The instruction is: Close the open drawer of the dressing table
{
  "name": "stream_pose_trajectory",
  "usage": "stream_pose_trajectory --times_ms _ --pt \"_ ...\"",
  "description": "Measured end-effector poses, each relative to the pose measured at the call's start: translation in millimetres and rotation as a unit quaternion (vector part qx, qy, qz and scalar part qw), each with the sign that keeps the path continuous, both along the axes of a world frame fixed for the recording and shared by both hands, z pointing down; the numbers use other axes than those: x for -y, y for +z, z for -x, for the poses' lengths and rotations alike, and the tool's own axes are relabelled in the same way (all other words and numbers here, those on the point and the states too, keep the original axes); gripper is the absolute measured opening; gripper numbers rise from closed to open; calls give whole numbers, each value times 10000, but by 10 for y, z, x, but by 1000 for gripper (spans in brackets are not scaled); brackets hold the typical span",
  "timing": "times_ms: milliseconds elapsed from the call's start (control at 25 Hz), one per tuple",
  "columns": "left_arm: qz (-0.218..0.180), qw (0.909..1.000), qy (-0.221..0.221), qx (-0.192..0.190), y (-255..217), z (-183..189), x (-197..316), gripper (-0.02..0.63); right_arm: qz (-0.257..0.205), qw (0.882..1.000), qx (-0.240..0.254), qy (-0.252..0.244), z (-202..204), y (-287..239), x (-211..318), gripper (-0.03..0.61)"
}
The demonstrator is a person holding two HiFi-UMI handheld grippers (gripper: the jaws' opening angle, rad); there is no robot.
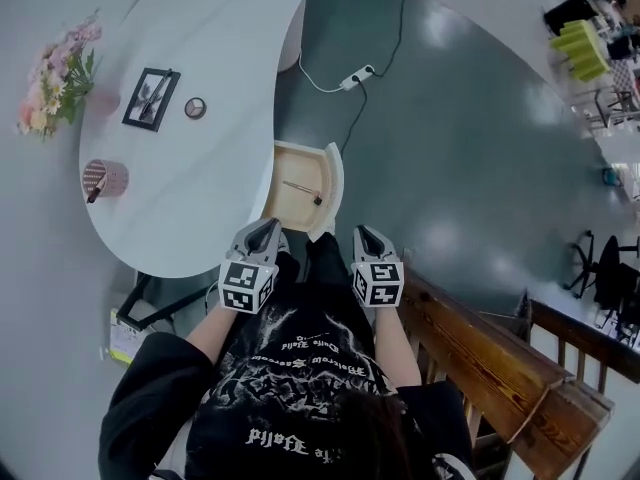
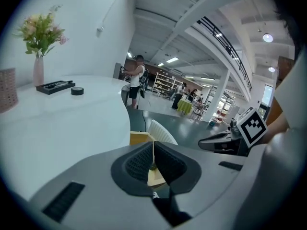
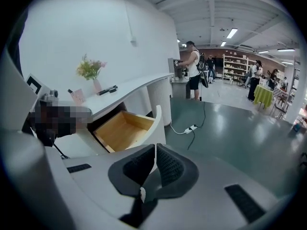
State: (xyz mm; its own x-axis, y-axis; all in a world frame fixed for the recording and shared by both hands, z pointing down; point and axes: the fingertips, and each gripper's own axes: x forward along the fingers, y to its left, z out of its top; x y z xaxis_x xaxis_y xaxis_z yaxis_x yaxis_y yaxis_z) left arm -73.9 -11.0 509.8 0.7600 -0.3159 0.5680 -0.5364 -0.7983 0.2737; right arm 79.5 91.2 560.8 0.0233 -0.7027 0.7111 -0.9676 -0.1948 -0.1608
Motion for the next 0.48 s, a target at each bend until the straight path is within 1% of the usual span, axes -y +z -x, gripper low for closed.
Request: stream_pose_trajectory --times_ms 280,360,480 --pt "-47 9985 -524 141 -9 -69 54 28 95 9977 160 -646 -186 149 201 34" --pt "-80 9978 -631 199 -9 -105 59 28 130 9960 225 -860 -211 197 259 90" --pt "-116 9963 -803 293 -2 -132 85 28 180 9924 375 -1161 -218 267 343 104"
